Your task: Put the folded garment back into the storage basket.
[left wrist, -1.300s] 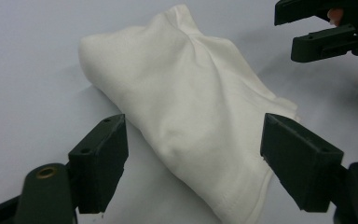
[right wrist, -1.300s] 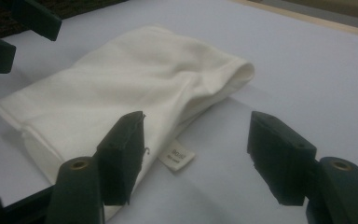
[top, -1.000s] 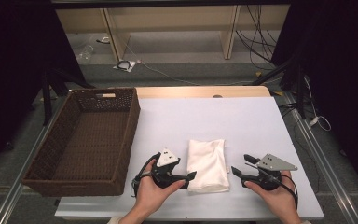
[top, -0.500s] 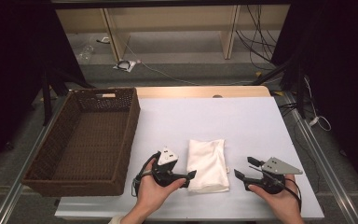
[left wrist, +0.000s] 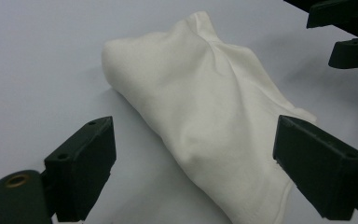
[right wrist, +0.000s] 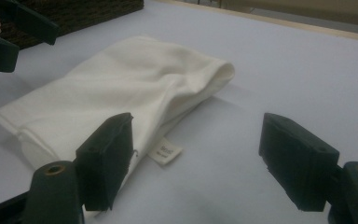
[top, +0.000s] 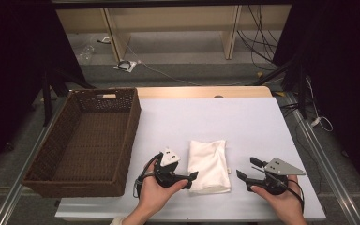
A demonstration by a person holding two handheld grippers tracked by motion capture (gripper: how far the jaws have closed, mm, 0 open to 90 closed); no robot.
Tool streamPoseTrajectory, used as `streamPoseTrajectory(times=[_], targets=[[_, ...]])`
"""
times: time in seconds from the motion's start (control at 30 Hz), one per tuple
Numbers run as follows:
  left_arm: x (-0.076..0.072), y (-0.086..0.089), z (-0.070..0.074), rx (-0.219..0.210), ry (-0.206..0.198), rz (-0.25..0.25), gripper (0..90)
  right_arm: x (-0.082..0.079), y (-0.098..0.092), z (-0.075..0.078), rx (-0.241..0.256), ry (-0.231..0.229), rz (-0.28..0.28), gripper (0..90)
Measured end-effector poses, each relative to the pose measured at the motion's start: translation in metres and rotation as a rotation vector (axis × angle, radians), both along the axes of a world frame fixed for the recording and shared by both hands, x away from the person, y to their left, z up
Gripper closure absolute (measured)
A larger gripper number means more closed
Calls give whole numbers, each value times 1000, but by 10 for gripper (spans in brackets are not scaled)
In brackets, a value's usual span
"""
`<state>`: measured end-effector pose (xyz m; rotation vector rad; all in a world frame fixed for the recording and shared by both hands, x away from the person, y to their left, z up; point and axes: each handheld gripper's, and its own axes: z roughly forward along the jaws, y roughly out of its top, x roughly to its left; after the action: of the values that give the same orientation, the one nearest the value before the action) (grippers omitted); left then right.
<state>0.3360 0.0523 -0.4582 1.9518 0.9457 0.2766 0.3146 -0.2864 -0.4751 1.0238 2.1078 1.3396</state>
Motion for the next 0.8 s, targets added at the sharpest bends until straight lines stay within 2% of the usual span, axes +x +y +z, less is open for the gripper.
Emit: streamPoseTrajectory(times=[0.37, 0.53, 0.67, 0.8], targets=[[0, -2, -3, -5, 10, -3, 150, 0, 0, 0, -8, 0, -1, 268], [7, -5, -2, -3, 24, 2, 153, 0, 2, 0, -8, -6, -4, 268], [16, -8, -4, -3, 50, 2, 156, 0, 2, 0, -3, -8, -5, 268], [28, -15, -15, 7, 94, 9, 158, 0, 2, 0, -6, -4, -7, 268]])
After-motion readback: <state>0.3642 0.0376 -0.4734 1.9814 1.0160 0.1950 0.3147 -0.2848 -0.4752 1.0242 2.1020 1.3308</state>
